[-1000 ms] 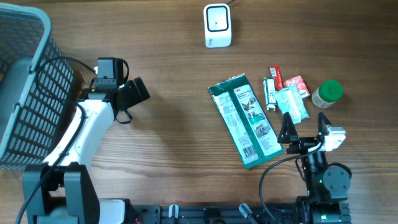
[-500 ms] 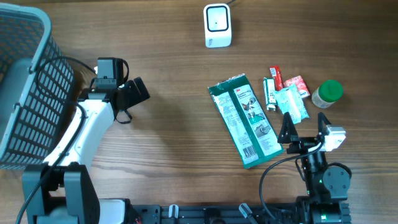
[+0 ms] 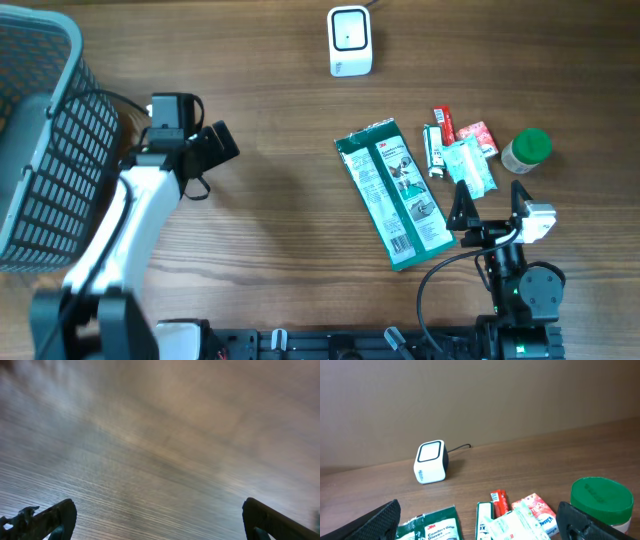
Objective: Scan the item barcode
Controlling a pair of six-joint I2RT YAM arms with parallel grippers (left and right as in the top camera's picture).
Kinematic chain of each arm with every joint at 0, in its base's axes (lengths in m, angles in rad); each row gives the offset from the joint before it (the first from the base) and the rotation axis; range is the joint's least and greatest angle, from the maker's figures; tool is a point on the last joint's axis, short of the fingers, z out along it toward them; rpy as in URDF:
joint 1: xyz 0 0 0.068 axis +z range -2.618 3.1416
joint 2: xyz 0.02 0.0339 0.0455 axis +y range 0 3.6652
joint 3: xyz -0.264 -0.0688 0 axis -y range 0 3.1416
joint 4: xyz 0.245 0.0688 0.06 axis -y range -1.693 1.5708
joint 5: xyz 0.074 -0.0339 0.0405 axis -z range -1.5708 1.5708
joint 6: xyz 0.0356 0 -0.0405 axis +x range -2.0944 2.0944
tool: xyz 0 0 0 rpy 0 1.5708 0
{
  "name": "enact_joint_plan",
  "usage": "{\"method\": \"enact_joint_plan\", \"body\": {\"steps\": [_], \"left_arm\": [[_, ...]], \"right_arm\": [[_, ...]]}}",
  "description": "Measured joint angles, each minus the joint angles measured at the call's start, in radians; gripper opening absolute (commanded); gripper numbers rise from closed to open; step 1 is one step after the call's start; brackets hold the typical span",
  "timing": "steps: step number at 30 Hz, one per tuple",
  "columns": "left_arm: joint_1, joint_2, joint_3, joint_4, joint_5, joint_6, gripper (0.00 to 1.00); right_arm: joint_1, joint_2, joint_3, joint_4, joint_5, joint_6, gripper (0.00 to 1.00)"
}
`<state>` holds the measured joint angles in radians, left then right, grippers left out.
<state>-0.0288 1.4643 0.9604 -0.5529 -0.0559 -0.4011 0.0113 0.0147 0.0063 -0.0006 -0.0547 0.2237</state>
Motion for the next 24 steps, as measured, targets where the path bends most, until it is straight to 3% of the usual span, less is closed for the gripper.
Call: {"method": "enact_joint_plan", "body": {"steps": [13, 20, 24], "left_arm": [[0.000, -0.878, 0.016, -0.031, -0.023, 0.000, 1.00], [0.019, -1.142, 0.009, -0.230, -0.034, 0.000, 1.00], [0.049, -1.276, -0.031, -0.258, -0.037, 0.000, 1.00]], "right_arm": [[0.000, 0.000, 0.000, 0.000, 0.000, 0.000, 1.00], [0.000, 0.000, 0.000, 0.000, 0.000, 0.000, 1.00], [0.000, 0.000, 0.000, 0.000, 0.000, 0.000, 1.00]]}}
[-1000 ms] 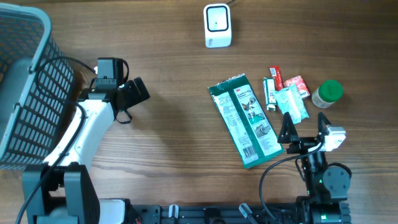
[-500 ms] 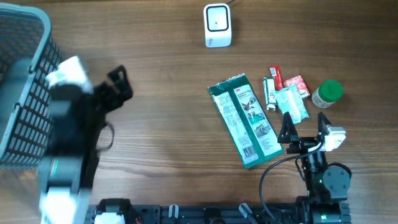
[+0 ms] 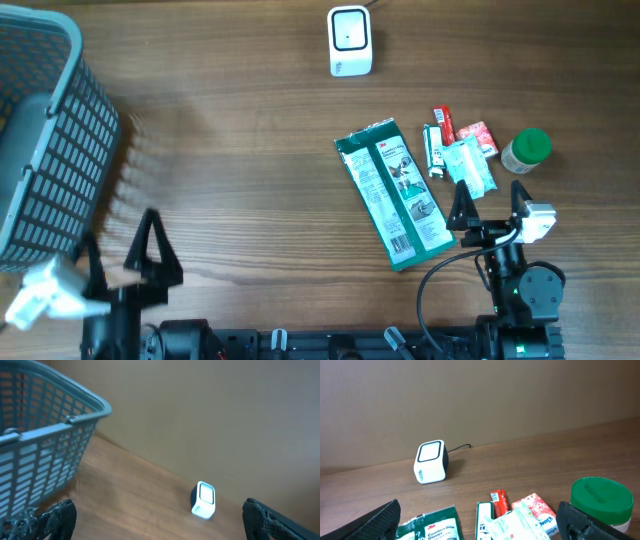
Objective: Scan the item barcode
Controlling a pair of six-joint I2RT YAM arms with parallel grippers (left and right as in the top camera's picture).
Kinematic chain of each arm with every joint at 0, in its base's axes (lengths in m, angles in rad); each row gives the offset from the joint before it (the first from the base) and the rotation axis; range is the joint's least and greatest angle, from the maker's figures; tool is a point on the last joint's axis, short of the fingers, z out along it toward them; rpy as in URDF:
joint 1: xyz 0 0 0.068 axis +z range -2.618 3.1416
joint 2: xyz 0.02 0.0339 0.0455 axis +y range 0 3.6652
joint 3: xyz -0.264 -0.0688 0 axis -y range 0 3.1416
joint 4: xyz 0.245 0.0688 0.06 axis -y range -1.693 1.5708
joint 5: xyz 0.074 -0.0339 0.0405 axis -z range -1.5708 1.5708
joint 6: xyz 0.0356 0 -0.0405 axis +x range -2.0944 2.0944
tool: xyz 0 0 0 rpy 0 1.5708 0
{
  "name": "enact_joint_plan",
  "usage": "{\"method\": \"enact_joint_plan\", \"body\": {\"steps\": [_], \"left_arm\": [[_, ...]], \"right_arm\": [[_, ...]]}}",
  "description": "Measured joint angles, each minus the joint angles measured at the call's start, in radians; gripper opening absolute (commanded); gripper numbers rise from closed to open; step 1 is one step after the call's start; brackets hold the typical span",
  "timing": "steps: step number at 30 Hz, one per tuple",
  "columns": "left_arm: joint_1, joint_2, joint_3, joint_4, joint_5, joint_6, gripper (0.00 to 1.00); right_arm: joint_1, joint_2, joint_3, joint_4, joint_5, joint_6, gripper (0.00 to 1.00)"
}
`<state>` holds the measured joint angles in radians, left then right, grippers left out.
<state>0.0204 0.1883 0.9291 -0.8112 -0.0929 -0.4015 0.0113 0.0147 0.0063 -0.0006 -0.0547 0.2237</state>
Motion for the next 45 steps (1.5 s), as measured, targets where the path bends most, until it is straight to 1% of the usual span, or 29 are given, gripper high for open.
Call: {"method": "enact_joint_plan", "body": {"steps": [6, 10, 12, 13, 14, 16, 19, 20, 22, 25, 30, 33, 39, 43, 45], "left_arm": [[0.026, -0.122, -0.119, 0.050, 0.000, -0.001, 1.00], [0.028, -0.174, -0.248, 0.187, 0.000, -0.004, 1.00], [0.029, -0.174, -0.310, 0.335, 0.002, -0.010, 1.00], [0.031, -0.175, -0.356, 0.468, 0.005, -0.015, 1.00], [0.034, -0.174, -0.386, 0.556, 0.008, -0.018, 1.00], [0.040, -0.174, -0.488, 0.839, 0.019, -0.023, 1.00], [0.041, -0.175, -0.619, 1.138, 0.036, -0.028, 1.00], [0.041, -0.175, -0.658, 1.206, 0.039, -0.030, 1.00], [0.041, -0.175, -0.734, 1.265, 0.040, -0.034, 1.00], [0.041, -0.175, -0.814, 1.235, 0.042, -0.038, 1.00], [0.041, -0.175, -0.886, 1.127, 0.042, -0.045, 1.00], [0.044, -0.175, -0.908, 1.068, 0.042, -0.046, 1.00], [0.052, -0.175, -0.917, 0.875, 0.042, -0.047, 1.00], [0.052, -0.175, -0.920, 0.756, 0.046, -0.001, 1.00], [0.052, -0.175, -0.921, 0.743, 0.060, 0.055, 1.00]], "right_arm": [[0.000, 0.000, 0.000, 0.000, 0.000, 0.000, 1.00], [0.000, 0.000, 0.000, 0.000, 0.000, 0.000, 1.00], [0.000, 0.000, 0.000, 0.000, 0.000, 0.000, 0.99], [0.000, 0.000, 0.000, 0.000, 0.000, 0.000, 1.00], [0.000, 0.000, 0.000, 0.000, 0.000, 0.000, 1.00], [0.000, 0.000, 0.000, 0.000, 0.000, 0.000, 1.00], [0.000, 0.000, 0.000, 0.000, 0.000, 0.000, 1.00], [0.000, 0.000, 0.000, 0.000, 0.000, 0.000, 1.00], [0.000, 0.000, 0.000, 0.000, 0.000, 0.000, 1.00], [0.000, 0.000, 0.000, 0.000, 0.000, 0.000, 1.00], [0.000, 0.000, 0.000, 0.000, 0.000, 0.000, 1.00], [0.000, 0.000, 0.000, 0.000, 0.000, 0.000, 1.00], [0.000, 0.000, 0.000, 0.000, 0.000, 0.000, 1.00], [0.000, 0.000, 0.000, 0.000, 0.000, 0.000, 1.00], [0.000, 0.000, 0.000, 0.000, 0.000, 0.000, 1.00]]}}
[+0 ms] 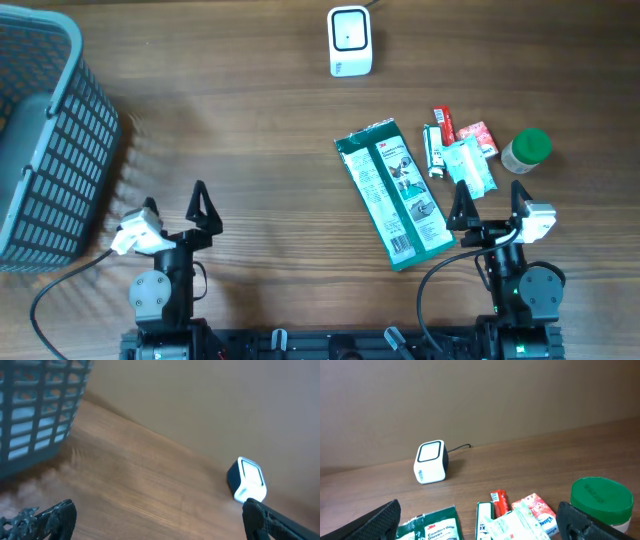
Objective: Scan the item barcode
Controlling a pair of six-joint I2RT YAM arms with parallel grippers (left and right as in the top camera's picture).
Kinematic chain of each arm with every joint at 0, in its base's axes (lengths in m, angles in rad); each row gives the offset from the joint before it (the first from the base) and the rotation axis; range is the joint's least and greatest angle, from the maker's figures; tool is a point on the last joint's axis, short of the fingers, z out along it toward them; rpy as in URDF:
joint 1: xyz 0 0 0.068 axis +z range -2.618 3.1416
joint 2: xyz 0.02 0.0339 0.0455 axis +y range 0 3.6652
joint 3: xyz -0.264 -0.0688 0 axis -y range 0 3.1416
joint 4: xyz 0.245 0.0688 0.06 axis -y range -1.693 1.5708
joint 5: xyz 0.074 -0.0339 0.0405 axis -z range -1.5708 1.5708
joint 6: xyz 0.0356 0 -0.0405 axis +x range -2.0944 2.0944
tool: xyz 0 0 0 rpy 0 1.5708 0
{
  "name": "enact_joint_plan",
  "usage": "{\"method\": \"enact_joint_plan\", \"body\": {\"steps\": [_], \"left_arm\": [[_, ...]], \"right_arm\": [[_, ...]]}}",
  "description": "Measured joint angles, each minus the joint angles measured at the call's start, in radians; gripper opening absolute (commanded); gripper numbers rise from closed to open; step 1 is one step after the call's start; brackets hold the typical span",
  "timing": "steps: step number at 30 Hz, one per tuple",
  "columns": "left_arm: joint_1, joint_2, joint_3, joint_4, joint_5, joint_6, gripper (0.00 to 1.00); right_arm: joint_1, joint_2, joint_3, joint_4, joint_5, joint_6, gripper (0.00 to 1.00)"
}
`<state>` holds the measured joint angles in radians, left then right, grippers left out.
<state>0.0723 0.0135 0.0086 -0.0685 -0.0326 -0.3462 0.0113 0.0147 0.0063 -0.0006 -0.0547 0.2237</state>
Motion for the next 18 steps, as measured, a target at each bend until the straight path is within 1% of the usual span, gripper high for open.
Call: {"method": "enact_joint_plan", "body": {"steps": [2, 7, 13, 18], "left_arm": [[0.000, 0.000, 0.000, -0.002, 0.020, 0.073, 1.00], [0.000, 0.000, 0.000, -0.002, 0.040, 0.169, 1.00], [0.000, 0.000, 0.000, -0.002, 0.043, 0.208, 1.00], [0.000, 0.000, 0.000, -0.002, 0.046, 0.215, 1.00]], "right_arm": [[0.000, 0.000, 0.000, 0.000, 0.000, 0.000, 1.00], [0.000, 0.000, 0.000, 0.000, 0.000, 0.000, 1.00], [0.000, 0.000, 0.000, 0.000, 0.000, 0.000, 1.00], [0.000, 0.000, 0.000, 0.000, 0.000, 0.000, 1.00]]}}
